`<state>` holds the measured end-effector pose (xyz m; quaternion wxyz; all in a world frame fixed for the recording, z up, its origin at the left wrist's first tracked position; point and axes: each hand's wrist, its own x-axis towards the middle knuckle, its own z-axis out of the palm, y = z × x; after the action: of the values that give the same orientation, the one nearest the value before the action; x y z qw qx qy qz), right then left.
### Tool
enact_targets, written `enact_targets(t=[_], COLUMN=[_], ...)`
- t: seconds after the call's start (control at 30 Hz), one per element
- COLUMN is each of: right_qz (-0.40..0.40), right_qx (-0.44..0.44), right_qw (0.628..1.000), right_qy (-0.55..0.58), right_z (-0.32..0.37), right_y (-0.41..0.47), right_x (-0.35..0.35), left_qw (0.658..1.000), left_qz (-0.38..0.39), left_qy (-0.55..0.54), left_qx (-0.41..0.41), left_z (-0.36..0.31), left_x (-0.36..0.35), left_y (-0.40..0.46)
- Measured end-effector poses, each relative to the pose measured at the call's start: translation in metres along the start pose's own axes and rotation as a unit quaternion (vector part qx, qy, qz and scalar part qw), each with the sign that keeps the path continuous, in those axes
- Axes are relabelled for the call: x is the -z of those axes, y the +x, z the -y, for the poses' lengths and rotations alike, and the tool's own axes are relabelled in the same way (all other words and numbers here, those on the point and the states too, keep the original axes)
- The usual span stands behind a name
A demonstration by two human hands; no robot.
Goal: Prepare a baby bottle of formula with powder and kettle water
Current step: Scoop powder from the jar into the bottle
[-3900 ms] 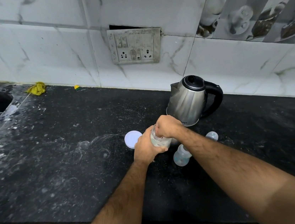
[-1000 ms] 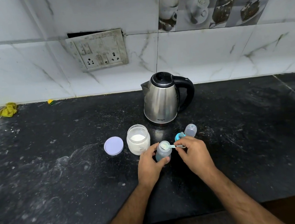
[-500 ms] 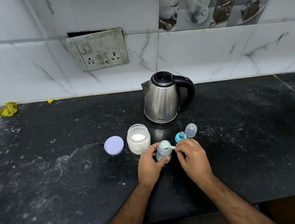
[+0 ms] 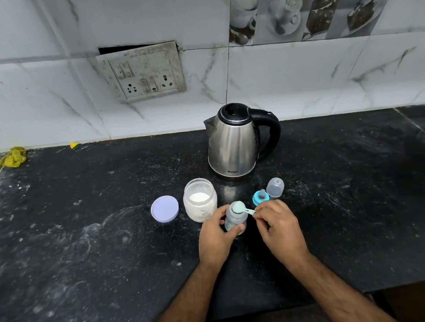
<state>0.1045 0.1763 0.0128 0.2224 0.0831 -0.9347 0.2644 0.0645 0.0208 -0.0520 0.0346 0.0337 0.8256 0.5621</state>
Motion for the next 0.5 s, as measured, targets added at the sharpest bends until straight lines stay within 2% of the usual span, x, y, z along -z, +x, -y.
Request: enact_targets(t=[0.37,0.5], right_qz=[-0.006,-0.031], right_qx=[0.001,-0.087], right_qw=[1.0,0.993], right_qy=[0.012,0.073], right_z=[0.0004,0.0042], right_y=[0.0033,0.006], right_x=[0.0003,-0.0002], left_qw=[1.0,1.0], left_qz=[0.004,0.003], left_qy=[-0.003,-0.002], left_qx=[0.006,0.012], left_z=[0.0023,0.0026], left_x=[-0.0018,-0.0022], left_y=[-0.0004,0.0003])
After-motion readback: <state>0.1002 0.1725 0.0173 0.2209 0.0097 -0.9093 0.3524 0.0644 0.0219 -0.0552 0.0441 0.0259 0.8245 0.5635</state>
